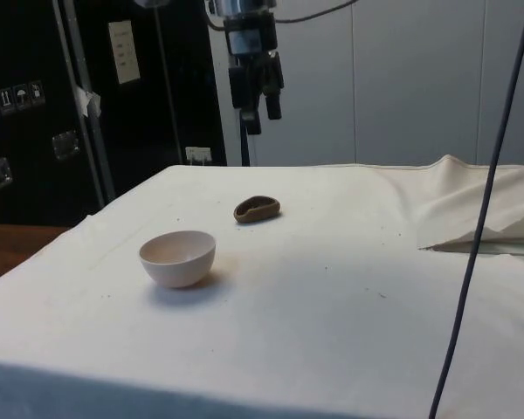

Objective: Pour the coffee beans from the cup into the bowl.

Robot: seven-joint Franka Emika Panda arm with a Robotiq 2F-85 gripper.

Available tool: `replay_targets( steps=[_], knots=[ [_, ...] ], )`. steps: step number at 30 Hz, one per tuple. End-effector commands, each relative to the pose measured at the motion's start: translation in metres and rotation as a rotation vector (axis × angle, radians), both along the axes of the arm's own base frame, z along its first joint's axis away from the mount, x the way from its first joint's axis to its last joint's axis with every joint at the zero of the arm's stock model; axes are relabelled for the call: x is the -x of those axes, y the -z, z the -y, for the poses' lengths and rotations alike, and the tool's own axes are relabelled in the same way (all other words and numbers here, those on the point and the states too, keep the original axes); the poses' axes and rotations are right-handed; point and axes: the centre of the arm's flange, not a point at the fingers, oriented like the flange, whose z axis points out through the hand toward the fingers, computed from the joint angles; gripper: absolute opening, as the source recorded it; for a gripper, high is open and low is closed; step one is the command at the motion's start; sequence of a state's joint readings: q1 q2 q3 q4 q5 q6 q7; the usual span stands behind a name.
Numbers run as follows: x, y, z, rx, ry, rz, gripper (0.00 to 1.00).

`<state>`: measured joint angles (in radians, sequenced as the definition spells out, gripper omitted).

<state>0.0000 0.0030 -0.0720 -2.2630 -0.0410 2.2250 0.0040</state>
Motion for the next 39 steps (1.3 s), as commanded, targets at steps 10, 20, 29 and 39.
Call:
replay_targets(
  steps=[10, 20, 29, 39],
  knots=[
    [-0.002, 0.038, 0.024, 0.005, 0.04, 0.034, 1.0],
    [-0.003, 0.072, 0.043, 0.013, 0.076, 0.055, 1.0],
    [-0.011, 0.097, 0.058, 0.033, 0.097, 0.072, 1.0],
    [-0.019, 0.124, 0.079, 0.047, 0.128, 0.077, 1.0]
  ],
)
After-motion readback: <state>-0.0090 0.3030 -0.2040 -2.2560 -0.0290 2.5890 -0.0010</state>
